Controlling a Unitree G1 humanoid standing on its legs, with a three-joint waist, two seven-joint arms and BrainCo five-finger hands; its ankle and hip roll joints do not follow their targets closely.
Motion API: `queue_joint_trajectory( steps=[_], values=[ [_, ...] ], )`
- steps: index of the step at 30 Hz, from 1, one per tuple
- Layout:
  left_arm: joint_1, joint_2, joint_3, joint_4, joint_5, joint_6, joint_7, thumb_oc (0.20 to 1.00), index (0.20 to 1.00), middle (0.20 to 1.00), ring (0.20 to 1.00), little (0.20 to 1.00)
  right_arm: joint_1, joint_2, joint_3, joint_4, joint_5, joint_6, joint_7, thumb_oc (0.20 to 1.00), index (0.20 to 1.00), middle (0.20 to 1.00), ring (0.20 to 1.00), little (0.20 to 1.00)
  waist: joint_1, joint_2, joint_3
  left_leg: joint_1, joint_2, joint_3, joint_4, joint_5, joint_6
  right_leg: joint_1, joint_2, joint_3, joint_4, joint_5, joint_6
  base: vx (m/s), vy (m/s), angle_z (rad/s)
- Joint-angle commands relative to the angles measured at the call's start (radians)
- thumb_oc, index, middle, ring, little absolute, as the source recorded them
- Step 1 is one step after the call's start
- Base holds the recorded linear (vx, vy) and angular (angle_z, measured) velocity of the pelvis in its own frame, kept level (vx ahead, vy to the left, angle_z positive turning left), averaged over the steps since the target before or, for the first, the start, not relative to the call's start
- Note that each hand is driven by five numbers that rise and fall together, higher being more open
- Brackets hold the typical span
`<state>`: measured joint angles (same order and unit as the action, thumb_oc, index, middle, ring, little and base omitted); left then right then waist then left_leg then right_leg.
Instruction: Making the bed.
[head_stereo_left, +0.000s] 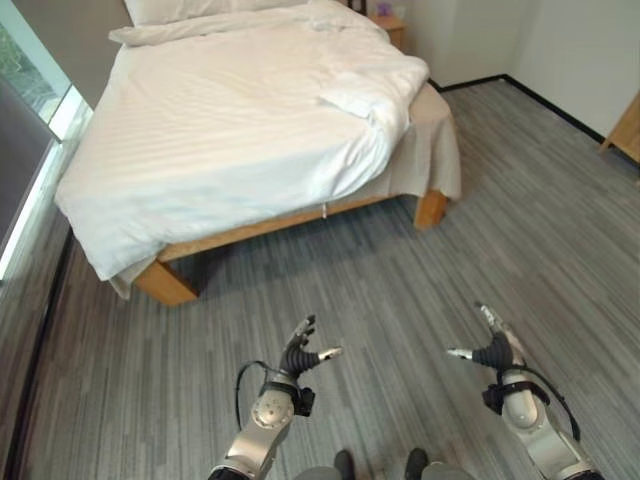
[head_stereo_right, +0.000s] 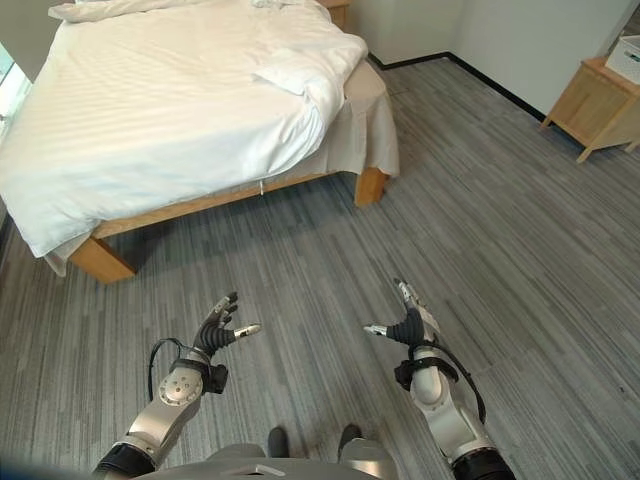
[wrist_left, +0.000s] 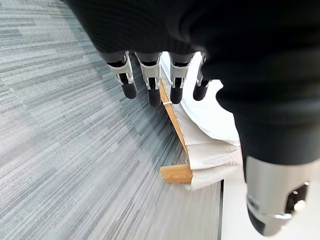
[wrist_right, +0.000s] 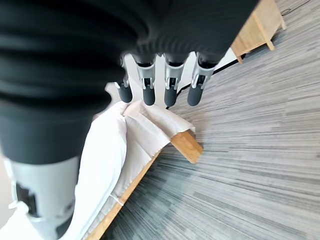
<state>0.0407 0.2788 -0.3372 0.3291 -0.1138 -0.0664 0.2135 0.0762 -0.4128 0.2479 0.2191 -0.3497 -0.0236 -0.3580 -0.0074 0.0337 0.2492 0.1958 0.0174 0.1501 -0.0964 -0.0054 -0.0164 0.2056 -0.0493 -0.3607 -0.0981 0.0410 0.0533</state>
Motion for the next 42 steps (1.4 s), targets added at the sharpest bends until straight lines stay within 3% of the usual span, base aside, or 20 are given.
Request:
queue_joint_trajectory(
  steps=[1, 8, 10, 12, 13, 15, 18, 20, 21, 23, 26, 28, 30, 31, 33, 36, 37, 39, 40, 42],
  values=[
    [-0.079, -0.003, -0.014, 0.008, -0.019, -0.057, 0.028, 1.000, 1.000, 1.000, 1.000, 1.000, -0.050, -0.011, 0.005, 0.019, -0.016, -0.036, -0.031, 1.000, 1.000, 1.000, 1.000, 1.000, 0.021, -0.002, -0.027, 0.007, 0.124, 0.005, 0.009, -0.009, -0.122, 0.035, -0.103, -0.031, 0.015, -0.066, 0.101, 0.02, -0.001, 0.07],
    [-0.085, 0.012, -0.003, -0.029, -0.022, -0.052, 0.037, 1.000, 1.000, 1.000, 1.000, 1.000, -0.066, -0.014, -0.001, 0.016, -0.002, -0.030, -0.043, 1.000, 1.000, 1.000, 1.000, 1.000, 0.025, -0.003, -0.014, -0.007, 0.136, -0.010, 0.009, 0.002, -0.126, 0.020, -0.091, -0.040, 0.037, -0.084, 0.089, 0.00, -0.028, 0.09],
    [-0.079, 0.016, 0.012, -0.033, -0.031, -0.056, 0.047, 1.000, 1.000, 1.000, 1.000, 1.000, -0.092, -0.022, 0.010, 0.017, -0.001, -0.031, -0.041, 1.000, 1.000, 1.000, 1.000, 1.000, 0.030, -0.007, 0.003, -0.030, 0.141, -0.005, 0.085, -0.002, -0.121, -0.003, -0.085, -0.009, 0.062, -0.102, 0.076, -0.04, -0.074, -0.04],
    [-0.078, 0.023, 0.027, -0.058, -0.065, -0.067, 0.050, 1.000, 1.000, 1.000, 1.000, 1.000, -0.129, -0.043, 0.011, 0.016, 0.022, -0.040, -0.040, 1.000, 1.000, 1.000, 1.000, 1.000, 0.054, -0.028, 0.050, -0.197, 0.145, -0.035, 0.426, 0.035, -0.138, -0.008, -0.085, 0.035, 0.060, -0.117, 0.043, -0.05, -0.204, -0.30],
    [-0.093, 0.021, 0.016, -0.063, -0.090, -0.065, 0.052, 1.000, 1.000, 1.000, 1.000, 1.000, -0.152, -0.061, 0.018, 0.018, 0.032, -0.032, -0.044, 1.000, 1.000, 1.000, 1.000, 1.000, 0.079, -0.029, 0.080, -0.302, 0.146, -0.088, 0.571, 0.161, -0.157, 0.000, -0.078, 0.033, 0.050, -0.128, 0.022, -0.01, -0.202, -0.50],
    [-0.097, 0.014, 0.006, -0.070, -0.089, -0.065, 0.049, 1.000, 1.000, 1.000, 1.000, 1.000, -0.131, -0.067, 0.026, -0.013, 0.034, -0.035, -0.028, 1.000, 1.000, 1.000, 1.000, 1.000, 0.086, -0.036, 0.089, -0.395, 0.134, -0.066, 0.587, 0.152, -0.148, 0.017, -0.082, 0.034, 0.037, -0.151, 0.022, 0.19, -0.145, -0.36],
    [-0.083, -0.001, -0.003, -0.083, -0.075, -0.060, 0.050, 1.000, 1.000, 1.000, 1.000, 1.000, -0.127, -0.057, 0.048, -0.003, 0.009, -0.022, -0.024, 1.000, 1.000, 1.000, 1.000, 1.000, 0.117, -0.014, 0.062, -0.451, 0.081, -0.038, 0.391, 0.104, -0.114, 0.050, -0.075, 0.065, 0.011, -0.189, 0.050, 0.42, 0.034, 0.01],
    [-0.043, 0.013, 0.054, -0.132, -0.055, -0.062, 0.042, 1.000, 1.000, 1.000, 1.000, 1.000, 0.045, -0.163, -0.092, -0.191, 0.062, -0.086, 0.065, 1.000, 1.000, 1.000, 1.000, 1.000, 0.101, -0.008, 0.050, -0.440, 0.115, -0.016, 0.147, 0.168, -0.116, 0.068, -0.062, 0.097, 0.011, -0.213, 0.076, 0.40, 0.087, -0.48],
    [-0.029, 0.013, 0.044, -0.126, -0.053, -0.057, 0.033, 1.000, 1.000, 1.000, 1.000, 1.000, 0.005, -0.168, -0.083, -0.169, 0.077, -0.072, 0.059, 1.000, 1.000, 1.000, 1.000, 1.000, 0.108, 0.000, 0.049, -0.457, 0.139, 0.012, 0.058, 0.193, -0.125, 0.080, -0.066, 0.102, 0.011, -0.222, 0.088, 0.59, 0.137, -0.29],
    [-0.041, -0.006, 0.037, -0.095, -0.039, -0.053, 0.035, 1.000, 1.000, 1.000, 1.000, 1.000, -0.046, -0.149, -0.030, -0.124, 0.072, -0.067, 0.059, 1.000, 1.000, 1.000, 1.000, 1.000, 0.115, -0.009, 0.030, -0.496, 0.167, 0.039, 0.013, 0.229, -0.142, 0.112, -0.092, 0.118, 0.011, -0.243, 0.121, 0.64, 0.158, -0.28],
    [-0.030, 0.000, 0.029, -0.086, -0.044, -0.058, 0.038, 1.000, 1.000, 1.000, 1.000, 1.000, -0.104, -0.102, 0.023, -0.067, 0.047, -0.047, 0.066, 1.000, 1.000, 1.000, 1.000, 1.000, 0.145, -0.030, -0.013, -0.477, 0.181, 0.056, 0.037, 0.275, -0.124, 0.176, -0.120, 0.166, 0.012, -0.268, 0.137, 0.68, 0.117, -0.90],
    [-0.046, 0.013, 0.000, -0.077, -0.044, -0.051, 0.037, 1.000, 1.000, 1.000, 1.000, 1.000, -0.129, -0.047, 0.051, -0.026, 0.057, -0.043, 0.059, 1.000, 1.000, 1.000, 1.000, 1.000, 0.166, -0.078, -0.020, -0.480, 0.148, 0.066, 0.096, 0.240, -0.086, 0.150, -0.180, 0.182, 0.150, -0.238, 0.162, 0.53, 0.071, -1.13],
    [-0.063, 0.019, -0.015, -0.073, -0.041, -0.047, 0.035, 1.000, 1.000, 1.000, 1.000, 1.000, -0.138, -0.032, 0.062, -0.005, 0.062, -0.043, 0.054, 1.000, 1.000, 1.000, 1.000, 1.000, 0.168, -0.084, -0.016, -0.478, 0.138, 0.075, 0.117, 0.215, -0.069, 0.105, -0.194, 0.192, 0.220, -0.190, 0.172, 0.33, 0.108, -0.35],
    [-0.082, 0.033, -0.044, -0.089, -0.038, -0.042, 0.027, 1.000, 1.000, 1.000, 1.000, 1.000, -0.146, -0.017, 0.080, -0.013, 0.050, -0.039, 0.052, 1.000, 1.000, 1.000, 1.000, 1.000, 0.152, -0.098, 0.008, -0.436, 0.092, 0.092, 0.129, 0.149, -0.022, -0.002, -0.245, 0.201, 0.464, -0.025, 0.200, 0.39, 0.202, -0.01],
    [-0.094, 0.047, -0.058, -0.099, -0.030, -0.039, 0.029, 1.000, 1.000, 1.000, 1.000, 1.000, -0.147, -0.013, 0.085, -0.024, 0.047, -0.036, 0.049, 1.000, 1.000, 1.000, 1.000, 1.000, 0.129, -0.079, 0.035, -0.370, 0.087, 0.110, 0.127, 0.104, -0.004, -0.104, -0.285, 0.176, 0.582, 0.071, 0.200, 0.40, 0.185, 0.12],
    [-0.120, 0.058, -0.068, -0.101, -0.022, -0.033, 0.033, 1.000, 1.000, 1.000, 1.000, 1.000, -0.164, -0.009, 0.082, -0.029, 0.039, -0.027, 0.040, 1.000, 1.000, 1.000, 1.000, 1.000, 0.100, -0.049, 0.064, -0.290, 0.102, 0.115, 0.103, 0.067, -0.008, -0.204, -0.307, 0.119, 0.584, 0.048, 0.178, 0.48, 0.061, 0.26],
    [-0.127, 0.059, -0.071, -0.099, -0.026, -0.034, 0.035, 1.000, 1.000, 1.000, 1.000, 1.000, -0.156, -0.002, 0.076, -0.047, 0.047, -0.030, 0.040, 1.000, 1.000, 1.000, 1.000, 1.000, 0.060, -0.033, 0.091, -0.223, 0.109, 0.099, 0.077, 0.047, -0.021, -0.290, -0.255, 0.116, 0.536, -0.058, 0.167, 0.31, -0.016, -0.10],
    [-0.128, 0.058, -0.068, -0.096, -0.027, -0.035, 0.035, 1.000, 1.000, 1.000, 1.000, 1.000, -0.148, -0.003, 0.073, -0.052, 0.052, -0.031, 0.041, 1.000, 1.000, 1.000, 1.000, 1.000, 0.043, -0.029, 0.101, -0.196, 0.112, 0.094, 0.067, 0.037, -0.032, -0.315, -0.230, 0.114, 0.488, -0.087, 0.162, 0.36, -0.071, 0.06],
    [-0.124, 0.056, -0.060, -0.095, -0.027, -0.037, 0.032, 1.000, 1.000, 1.000, 1.000, 1.000, -0.142, -0.004, 0.069, -0.059, 0.057, -0.031, 0.040, 1.000, 1.000, 1.000, 1.000, 1.000, 0.026, -0.029, 0.105, -0.165, 0.113, 0.086, 0.058, 0.022, -0.046, -0.321, -0.210, 0.101, 0.368, -0.078, 0.154, 0.64, -0.271, 0.23],
    [-0.109, 0.050, -0.032, -0.082, -0.002, -0.031, 0.025, 1.000, 1.000, 1.000, 1.000, 1.000, -0.135, -0.006, 0.052, -0.058, 0.058, -0.023, 0.028, 1.000, 1.000, 1.000, 1.000, 1.000, -0.012, -0.035, 0.100, -0.083, 0.125, 0.060, 0.041, -0.024, -0.091, -0.376, -0.210, 0.125, 0.075, 0.019, 0.172, 0.73, -0.363, 0.33]
  ],
)
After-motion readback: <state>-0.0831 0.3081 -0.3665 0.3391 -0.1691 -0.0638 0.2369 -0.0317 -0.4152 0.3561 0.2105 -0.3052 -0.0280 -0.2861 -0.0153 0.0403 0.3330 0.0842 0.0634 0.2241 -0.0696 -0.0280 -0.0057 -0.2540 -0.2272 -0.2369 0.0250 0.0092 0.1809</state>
